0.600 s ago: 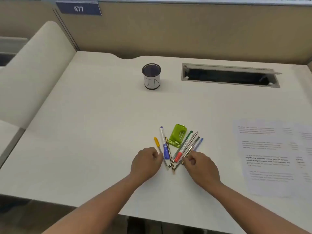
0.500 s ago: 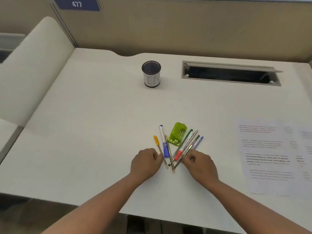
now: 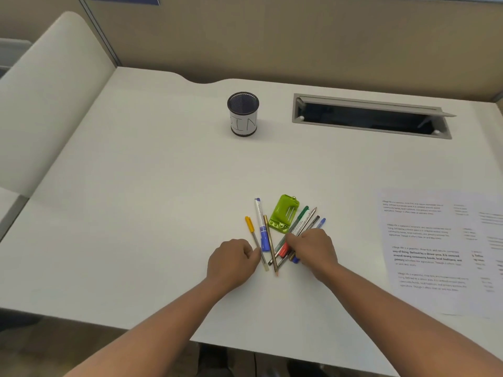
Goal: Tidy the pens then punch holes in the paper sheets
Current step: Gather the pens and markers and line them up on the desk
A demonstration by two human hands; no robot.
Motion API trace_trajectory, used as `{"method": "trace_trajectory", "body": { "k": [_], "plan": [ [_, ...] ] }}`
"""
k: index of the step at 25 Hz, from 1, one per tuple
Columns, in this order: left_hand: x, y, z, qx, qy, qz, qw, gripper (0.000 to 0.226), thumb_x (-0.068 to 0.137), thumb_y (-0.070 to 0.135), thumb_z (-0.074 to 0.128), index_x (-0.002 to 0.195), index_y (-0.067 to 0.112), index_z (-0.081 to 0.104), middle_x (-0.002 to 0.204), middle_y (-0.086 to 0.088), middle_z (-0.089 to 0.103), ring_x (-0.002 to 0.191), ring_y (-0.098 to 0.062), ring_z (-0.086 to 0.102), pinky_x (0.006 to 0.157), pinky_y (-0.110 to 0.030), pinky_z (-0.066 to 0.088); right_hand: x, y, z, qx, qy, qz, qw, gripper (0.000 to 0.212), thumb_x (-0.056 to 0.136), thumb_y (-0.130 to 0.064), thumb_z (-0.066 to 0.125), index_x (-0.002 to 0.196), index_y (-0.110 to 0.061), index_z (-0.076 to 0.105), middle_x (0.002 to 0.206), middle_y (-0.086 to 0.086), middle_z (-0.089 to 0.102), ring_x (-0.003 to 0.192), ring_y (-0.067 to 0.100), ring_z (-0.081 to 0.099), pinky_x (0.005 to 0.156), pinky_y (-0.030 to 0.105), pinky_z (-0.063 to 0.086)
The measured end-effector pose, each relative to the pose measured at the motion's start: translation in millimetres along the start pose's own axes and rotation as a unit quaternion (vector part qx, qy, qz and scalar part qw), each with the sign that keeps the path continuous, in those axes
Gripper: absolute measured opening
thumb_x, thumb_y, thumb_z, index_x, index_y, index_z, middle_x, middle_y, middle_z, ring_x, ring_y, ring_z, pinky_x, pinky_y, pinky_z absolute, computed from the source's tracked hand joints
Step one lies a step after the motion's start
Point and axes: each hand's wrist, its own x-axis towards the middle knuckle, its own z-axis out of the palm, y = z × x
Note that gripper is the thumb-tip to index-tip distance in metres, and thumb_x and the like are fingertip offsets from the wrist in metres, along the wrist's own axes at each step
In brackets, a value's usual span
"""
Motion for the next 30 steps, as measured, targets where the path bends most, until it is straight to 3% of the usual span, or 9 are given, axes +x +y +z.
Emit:
{"method": "trace_trajectory", "body": {
  "k": [3, 5, 8, 10, 14, 17, 20, 26, 30],
  "plan": [
    [-1, 0, -3, -0.047, -0.003, 0.004, 0.999, 0.039, 0.092, 0.054, 0.058, 0.063, 0.027, 0.059, 0.059, 0.013, 0.06, 0.059, -0.005, 0.055, 0.053, -0.024, 0.037, -8, -4, -3, 0.035, 0.011, -0.008, 0.999, 0.039, 0.075, -0.044, 0.065, 0.048, -0.019, 0.051, 0.045, -0.007, 0.052, 0.037, 0.008, 0.045, 0.047, 0.028, 0.037],
    [-3, 1, -8, -0.191, -0.003, -0.004, 0.982, 0.044, 0.088, 0.059, 0.063, 0.061, 0.024, 0.06, 0.055, 0.015, 0.056, 0.053, -0.004, 0.049, 0.052, -0.021, 0.038, -19, -6, 0, 0.034, 0.021, -0.072, 0.997, 0.042, 0.069, -0.045, 0.063, 0.043, -0.018, 0.045, 0.039, -0.008, 0.04, 0.037, 0.009, 0.035, 0.047, 0.03, 0.033],
    [-9, 11, -24, -0.457, -0.077, -0.025, 0.886, 0.044, 0.079, 0.066, 0.072, 0.08, 0.022, 0.075, 0.073, 0.008, 0.069, 0.066, -0.009, 0.06, 0.06, -0.02, 0.05, -41, -19, 10, -0.03, -0.032, -0.19, 0.981, 0.04, 0.068, -0.054, 0.057, 0.046, -0.02, 0.054, 0.042, -0.005, 0.05, 0.041, 0.009, 0.044, 0.047, 0.028, 0.037],
    [-11, 15, -33, -0.533, -0.132, -0.03, 0.835, 0.038, 0.085, 0.055, 0.074, 0.097, 0.02, 0.079, 0.089, -0.004, 0.074, 0.078, -0.017, 0.067, 0.071, -0.029, 0.058, -52, -31, 18, -0.1, -0.078, -0.237, 0.963, 0.043, 0.067, -0.059, 0.052, 0.048, -0.019, 0.053, 0.048, -0.003, 0.054, 0.046, 0.009, 0.049, 0.047, 0.028, 0.038],
    [-12, 10, -39, -0.576, -0.113, -0.099, 0.803, 0.027, 0.096, 0.034, 0.07, 0.103, 0.008, 0.075, 0.088, -0.009, 0.077, 0.073, -0.02, 0.072, 0.063, -0.031, 0.058, -55, -40, 29, -0.197, -0.107, -0.291, 0.93, 0.037, 0.079, -0.054, 0.06, 0.057, -0.024, 0.06, 0.054, -0.005, 0.056, 0.052, 0.009, 0.053, 0.048, 0.027, 0.039],
    [-12, -2, -41, -0.612, -0.062, -0.186, 0.766, 0.023, 0.1, 0.033, 0.065, 0.111, 0.014, 0.07, 0.081, -0.003, 0.078, 0.069, -0.02, 0.072, 0.062, -0.033, 0.06, -47, -40, 32, -0.235, -0.064, -0.304, 0.921, 0.037, 0.087, -0.061, 0.053, 0.076, -0.029, 0.066, 0.069, -0.007, 0.064, 0.064, 0.011, 0.058, 0.054, 0.028, 0.044],
    [-11, -10, -43, -0.647, -0.045, -0.23, 0.726, 0.021, 0.1, 0.034, 0.063, 0.111, 0.016, 0.066, 0.068, -0.001, 0.066, 0.058, -0.018, 0.061, 0.06, -0.033, 0.059, -36, -40, 37, -0.313, -0.015, -0.316, 0.895, 0.031, 0.093, -0.053, 0.051, 0.089, -0.025, 0.064, 0.084, -0.002, 0.066, 0.078, 0.021, 0.063, 0.066, 0.033, 0.054],
    [-13, -16, -45, -0.704, -0.07, -0.274, 0.651, 0.012, 0.092, 0.02, 0.066, 0.102, 0.013, 0.063, 0.068, -0.002, 0.059, 0.054, -0.017, 0.054, 0.059, -0.032, 0.054, -28, -46, 57, -0.373, 0.029, -0.3, 0.877, 0.027, 0.095, -0.04, 0.053, 0.094, -0.016, 0.065, 0.076, 0.003, 0.057, 0.073, 0.028, 0.063, 0.055, 0.03, 0.036],
    [-15, -19, -46, -0.711, -0.09, -0.257, 0.649, 0.018, 0.086, 0.024, 0.065, 0.098, 0.011, 0.065, 0.077, -0.005, 0.063, 0.063, -0.02, 0.057, 0.063, -0.035, 0.051, -30, -53, 58, -0.353, 0.002, -0.251, 0.901, 0.026, 0.089, -0.038, 0.056, 0.085, -0.015, 0.068, 0.07, 0.0, 0.054, 0.065, 0.024, 0.056, 0.053, 0.03, 0.042]
  ]
}}
